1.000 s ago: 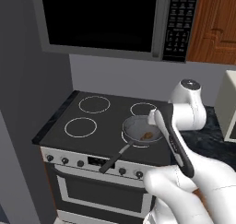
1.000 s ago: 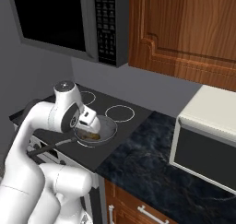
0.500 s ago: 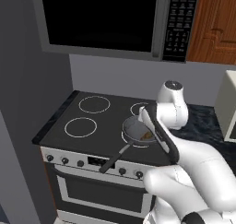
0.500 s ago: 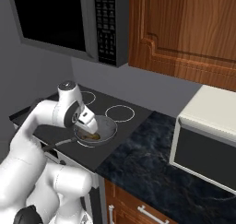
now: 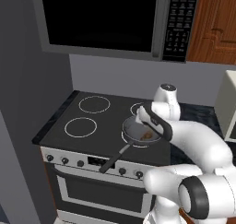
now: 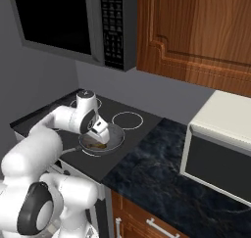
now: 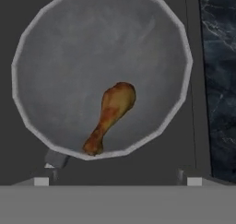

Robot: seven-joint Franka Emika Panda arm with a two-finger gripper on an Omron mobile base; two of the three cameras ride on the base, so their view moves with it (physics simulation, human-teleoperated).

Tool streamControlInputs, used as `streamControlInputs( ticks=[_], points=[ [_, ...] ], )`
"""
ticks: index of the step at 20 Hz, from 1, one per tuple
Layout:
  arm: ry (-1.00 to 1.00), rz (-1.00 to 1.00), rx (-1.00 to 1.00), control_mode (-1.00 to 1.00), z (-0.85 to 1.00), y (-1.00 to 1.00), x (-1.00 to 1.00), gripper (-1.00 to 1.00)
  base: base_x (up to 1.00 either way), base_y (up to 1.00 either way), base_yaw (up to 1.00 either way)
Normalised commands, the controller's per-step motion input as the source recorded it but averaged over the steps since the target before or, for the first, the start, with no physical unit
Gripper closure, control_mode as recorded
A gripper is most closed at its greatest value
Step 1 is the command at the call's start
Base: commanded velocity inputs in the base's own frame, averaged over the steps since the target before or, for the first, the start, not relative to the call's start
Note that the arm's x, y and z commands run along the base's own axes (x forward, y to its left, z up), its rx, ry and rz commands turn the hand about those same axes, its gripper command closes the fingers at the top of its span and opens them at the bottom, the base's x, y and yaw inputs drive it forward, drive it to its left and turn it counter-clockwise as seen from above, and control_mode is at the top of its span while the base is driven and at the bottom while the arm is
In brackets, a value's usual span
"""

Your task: Take the chicken drumsticks from the pan and place one on each plate on the dining counter.

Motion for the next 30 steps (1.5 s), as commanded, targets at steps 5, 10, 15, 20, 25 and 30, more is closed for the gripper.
streamControlInputs(
  ticks=[5, 10, 15, 20, 25, 30],
  points=[
    [0.00, 0.00, -0.08, -1.00, -0.38, 0.13, 0.44, -1.00, 0.00, 0.00, 0.00],
    [0.00, 0.00, -0.04, -1.00, -0.32, 0.06, 0.43, -1.00, 0.00, 0.00, 0.00],
    [0.00, 0.00, -0.01, -1.00, -0.24, 0.00, 0.24, -1.00, 0.00, 0.00, 0.00],
    [0.00, 0.00, 0.00, -1.00, -0.23, 0.00, 0.12, -1.00, 0.00, 0.00, 0.00],
    [0.00, 0.00, 0.00, -1.00, -0.10, 0.00, 0.00, -1.00, 0.00, 0.00, 0.00],
    [0.00, 0.00, -0.05, -1.00, -0.03, 0.00, 0.00, -1.00, 0.00, 0.00, 0.00]
  ],
)
